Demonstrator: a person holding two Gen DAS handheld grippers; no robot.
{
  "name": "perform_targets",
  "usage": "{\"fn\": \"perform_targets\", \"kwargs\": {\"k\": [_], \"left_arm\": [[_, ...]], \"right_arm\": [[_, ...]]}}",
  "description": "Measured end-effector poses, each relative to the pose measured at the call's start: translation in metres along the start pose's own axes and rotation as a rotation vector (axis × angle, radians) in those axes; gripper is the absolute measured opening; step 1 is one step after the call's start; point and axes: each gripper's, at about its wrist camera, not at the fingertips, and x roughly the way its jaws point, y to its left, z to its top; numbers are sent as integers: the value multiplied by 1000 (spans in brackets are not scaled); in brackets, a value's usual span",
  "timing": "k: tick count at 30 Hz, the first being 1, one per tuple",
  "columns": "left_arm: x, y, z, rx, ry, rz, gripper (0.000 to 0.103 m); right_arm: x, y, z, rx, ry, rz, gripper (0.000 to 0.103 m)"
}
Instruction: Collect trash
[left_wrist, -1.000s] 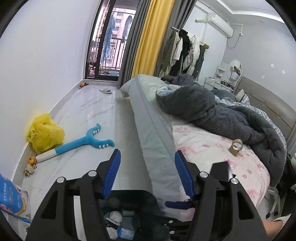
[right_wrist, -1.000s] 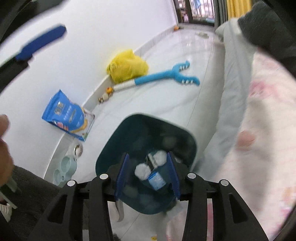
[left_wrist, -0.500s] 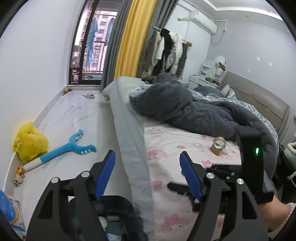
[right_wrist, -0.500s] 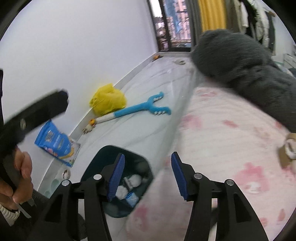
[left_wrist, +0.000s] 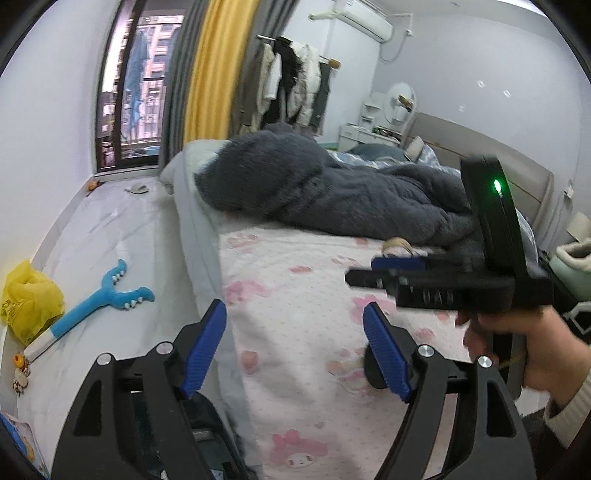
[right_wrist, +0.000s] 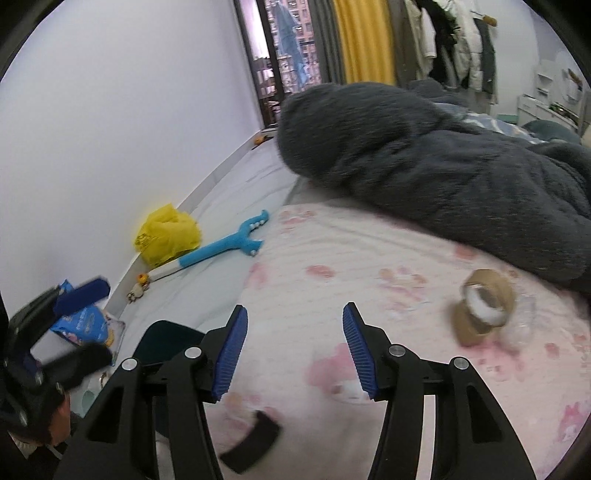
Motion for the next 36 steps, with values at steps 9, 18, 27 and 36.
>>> {"fn": "perform_targets", "kwargs": {"k": [9, 18, 27, 36], "left_arm": [[27, -33, -20, 52, 78, -73, 80], [57, -52, -42, 37, 176, -91, 78], [81, -62, -47, 28, 213, -65, 59], [95, -65, -39, 21, 217, -83, 22]], "right_arm": [[-10, -34, -1, 30, -12, -50, 57], [-18, -48, -4, 8, -19, -93, 57], [-19, -60, -8, -133, -5, -165, 57], [-18, -93, -2, -98, 1, -199, 57]]}}
